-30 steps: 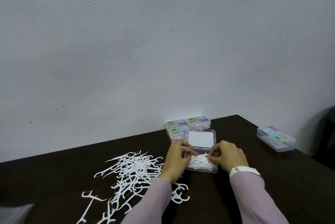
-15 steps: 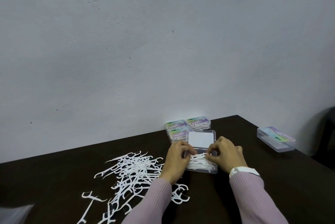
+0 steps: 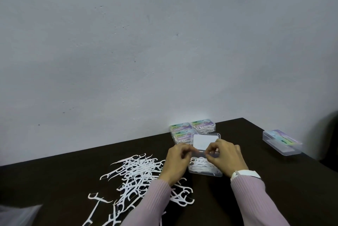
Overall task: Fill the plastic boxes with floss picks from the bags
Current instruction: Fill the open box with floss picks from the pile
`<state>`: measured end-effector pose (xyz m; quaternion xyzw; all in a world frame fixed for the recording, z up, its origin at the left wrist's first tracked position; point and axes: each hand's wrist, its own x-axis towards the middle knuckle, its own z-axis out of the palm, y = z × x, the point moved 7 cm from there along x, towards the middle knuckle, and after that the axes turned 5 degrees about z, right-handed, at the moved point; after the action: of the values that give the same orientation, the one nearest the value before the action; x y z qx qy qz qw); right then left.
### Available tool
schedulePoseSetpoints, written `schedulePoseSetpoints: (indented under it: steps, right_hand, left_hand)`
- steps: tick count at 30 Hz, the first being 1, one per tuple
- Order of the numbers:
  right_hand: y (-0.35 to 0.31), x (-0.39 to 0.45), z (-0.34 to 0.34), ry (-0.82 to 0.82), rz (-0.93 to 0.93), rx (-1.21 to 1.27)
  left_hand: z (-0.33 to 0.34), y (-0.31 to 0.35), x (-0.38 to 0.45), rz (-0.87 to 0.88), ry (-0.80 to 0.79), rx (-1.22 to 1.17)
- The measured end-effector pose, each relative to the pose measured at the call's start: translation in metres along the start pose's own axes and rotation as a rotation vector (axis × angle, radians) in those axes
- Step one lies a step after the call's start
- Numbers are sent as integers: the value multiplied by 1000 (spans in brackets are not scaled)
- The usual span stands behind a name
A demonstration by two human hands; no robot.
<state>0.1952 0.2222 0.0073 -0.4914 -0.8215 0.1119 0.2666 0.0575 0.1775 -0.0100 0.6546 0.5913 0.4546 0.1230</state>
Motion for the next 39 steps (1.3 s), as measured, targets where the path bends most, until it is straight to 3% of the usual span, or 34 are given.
schedulePoseSetpoints:
  steps: [9, 14, 20, 39]
  right_hand:
    - [-44, -6, 9, -92, -204, 177]
    - [-64, -19, 30, -403, -258, 140]
    - [-82, -38, 58, -577, -335, -74]
    - [-98, -37, 62, -419, -490, -34]
  left_hand:
    - [-35, -1, -31, -40, -84, 62]
    - [-71, -9, -63, -60, -101, 150]
    - [-107, -31, -100, -137, -170, 192]
    - [-141, -45, -139, -306, -367, 325]
